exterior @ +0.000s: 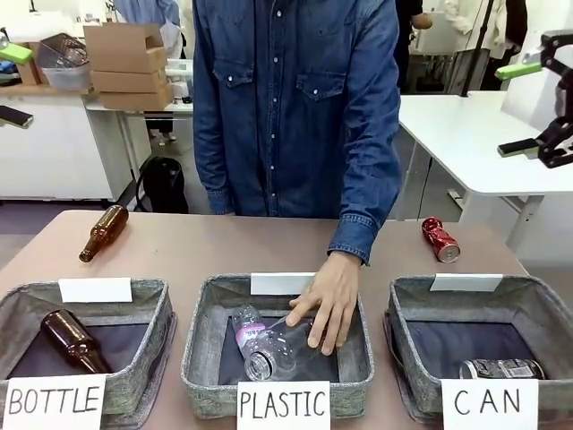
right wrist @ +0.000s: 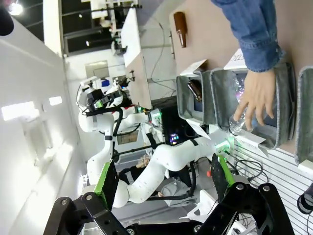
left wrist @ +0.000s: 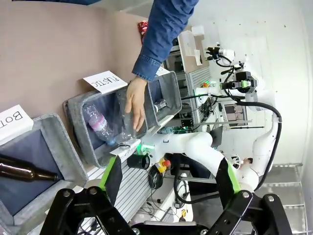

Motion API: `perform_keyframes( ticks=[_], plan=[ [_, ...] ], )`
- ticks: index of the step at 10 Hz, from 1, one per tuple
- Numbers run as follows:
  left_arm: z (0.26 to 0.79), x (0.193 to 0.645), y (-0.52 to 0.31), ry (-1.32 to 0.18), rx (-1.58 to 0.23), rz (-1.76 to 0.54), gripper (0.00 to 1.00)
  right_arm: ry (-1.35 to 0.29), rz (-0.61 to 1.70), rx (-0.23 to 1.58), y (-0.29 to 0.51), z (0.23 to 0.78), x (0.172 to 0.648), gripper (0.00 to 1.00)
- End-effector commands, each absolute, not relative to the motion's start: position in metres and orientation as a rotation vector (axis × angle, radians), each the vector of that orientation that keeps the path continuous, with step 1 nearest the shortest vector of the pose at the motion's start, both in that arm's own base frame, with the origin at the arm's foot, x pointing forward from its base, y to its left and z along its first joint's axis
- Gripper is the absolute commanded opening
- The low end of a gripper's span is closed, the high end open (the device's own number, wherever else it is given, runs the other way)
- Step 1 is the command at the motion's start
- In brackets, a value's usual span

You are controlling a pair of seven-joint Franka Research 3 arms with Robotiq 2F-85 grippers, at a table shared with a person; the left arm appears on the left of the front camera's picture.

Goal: Sort the can waste into the basket.
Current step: Pick up the can waste from the table and place it in the right Fabric basket.

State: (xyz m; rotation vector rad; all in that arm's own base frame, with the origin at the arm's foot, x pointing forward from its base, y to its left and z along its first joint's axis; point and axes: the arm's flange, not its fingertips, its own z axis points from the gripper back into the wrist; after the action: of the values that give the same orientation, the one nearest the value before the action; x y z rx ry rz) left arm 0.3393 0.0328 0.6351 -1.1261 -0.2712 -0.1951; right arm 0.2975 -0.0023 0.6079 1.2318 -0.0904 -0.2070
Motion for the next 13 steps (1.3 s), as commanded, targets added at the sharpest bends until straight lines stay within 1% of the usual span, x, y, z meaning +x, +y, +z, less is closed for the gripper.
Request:
perform_keyframes(
  ticks=[1,4,5,6,7,8,9,10,11,12,13],
  plan=[
    [0.635,0.338,0.036,-0.268,-1.12,-0.223,1.0,-0.091,-0.181,1.226,-0.007,0.609,0.298,1.0],
    [0.635,0.338,0.036,-0.268,-1.12,-0.223,1.0,-0.09,-0.207,1.232,-0.002,0.608,0.298,1.0],
    [0.635,0.338,0.036,-0.268,-1.12,-0.223,1.0,-0.183,-0.328,0.642,0.024,0.601,0.318,1.0],
    [0.635,0.338,0.036,-0.268,-1.12,-0.223,1.0,-0.168,-0.332,0.223,0.036,0.591,0.332,1.0],
    [0.635,0.338,0.036,-0.268,-1.12,-0.223,1.0,-0.172,-0.341,-0.011,0.034,0.581,0.34,1.0],
    [0.635,0.338,0.036,-0.268,-1.12,-0.223,1.0,-0.203,-0.381,-0.148,0.022,0.572,0.342,1.0],
    [0.635,0.338,0.036,-0.268,-1.12,-0.223,1.0,-0.245,-0.411,-0.325,0.008,0.566,0.336,1.0],
    [0.635,0.338,0.036,-0.268,-1.12,-0.223,1.0,-0.27,-0.446,-0.286,-0.006,0.566,0.328,1.0],
    [0.635,0.338,0.036,-0.268,-1.12,-0.223,1.0,-0.387,-0.627,-0.26,-0.015,0.572,0.322,1.0],
    [0.635,0.338,0.036,-0.268,-1.12,-0.223,1.0,-0.308,-0.275,0.236,0.006,0.567,0.34,1.0],
    [0.635,0.338,0.036,-0.268,-1.12,-0.223,1.0,-0.308,-0.275,0.236,0.006,0.567,0.34,1.0]
  ],
)
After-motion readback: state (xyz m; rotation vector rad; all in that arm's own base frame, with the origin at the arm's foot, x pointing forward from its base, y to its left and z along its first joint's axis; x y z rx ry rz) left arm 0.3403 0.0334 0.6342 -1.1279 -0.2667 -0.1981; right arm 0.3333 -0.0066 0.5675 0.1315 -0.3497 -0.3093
